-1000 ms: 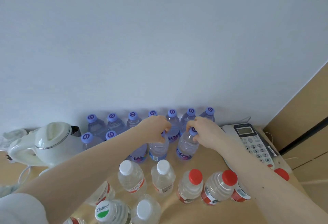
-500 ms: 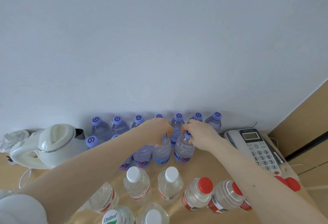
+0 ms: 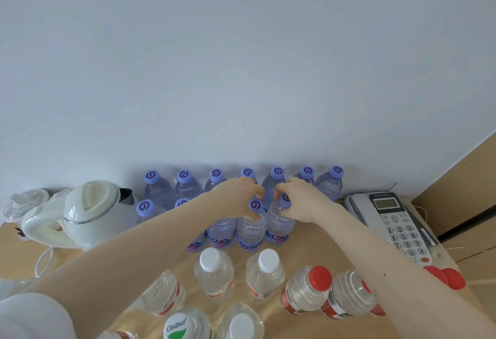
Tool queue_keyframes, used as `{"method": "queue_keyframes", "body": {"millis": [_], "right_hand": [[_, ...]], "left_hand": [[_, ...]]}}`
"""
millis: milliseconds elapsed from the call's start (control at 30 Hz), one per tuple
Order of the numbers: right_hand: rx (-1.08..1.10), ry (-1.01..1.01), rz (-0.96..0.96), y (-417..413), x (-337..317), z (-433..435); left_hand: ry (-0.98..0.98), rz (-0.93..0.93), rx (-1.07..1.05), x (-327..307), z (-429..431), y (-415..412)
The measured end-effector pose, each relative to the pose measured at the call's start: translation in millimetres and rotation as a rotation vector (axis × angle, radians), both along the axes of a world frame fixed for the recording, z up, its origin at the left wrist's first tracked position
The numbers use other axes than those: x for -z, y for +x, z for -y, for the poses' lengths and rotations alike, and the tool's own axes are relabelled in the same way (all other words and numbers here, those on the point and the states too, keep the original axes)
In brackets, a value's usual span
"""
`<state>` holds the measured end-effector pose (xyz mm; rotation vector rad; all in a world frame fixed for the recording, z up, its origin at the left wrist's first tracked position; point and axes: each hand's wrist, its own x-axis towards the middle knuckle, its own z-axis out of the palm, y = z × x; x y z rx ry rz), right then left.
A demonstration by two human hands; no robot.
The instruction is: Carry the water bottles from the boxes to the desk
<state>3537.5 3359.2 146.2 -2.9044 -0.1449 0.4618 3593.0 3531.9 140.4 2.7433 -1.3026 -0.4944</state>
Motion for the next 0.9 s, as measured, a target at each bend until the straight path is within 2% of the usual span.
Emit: {"method": "queue_keyframes", "body": {"millis": [133, 600, 900], "right_hand": [[0.080, 0.031, -0.008, -1, 5, 0], [0.072, 0.029, 0.031, -4, 7, -4], [0.108, 0.038, 0.057, -15, 9, -4]], "left_hand": [[-0.031, 0.006, -0.089, 3, 4, -5], [0.130, 0.083, -0.059, -8, 10, -5], [0.024, 0.025, -0.146, -5, -1, -11]]}}
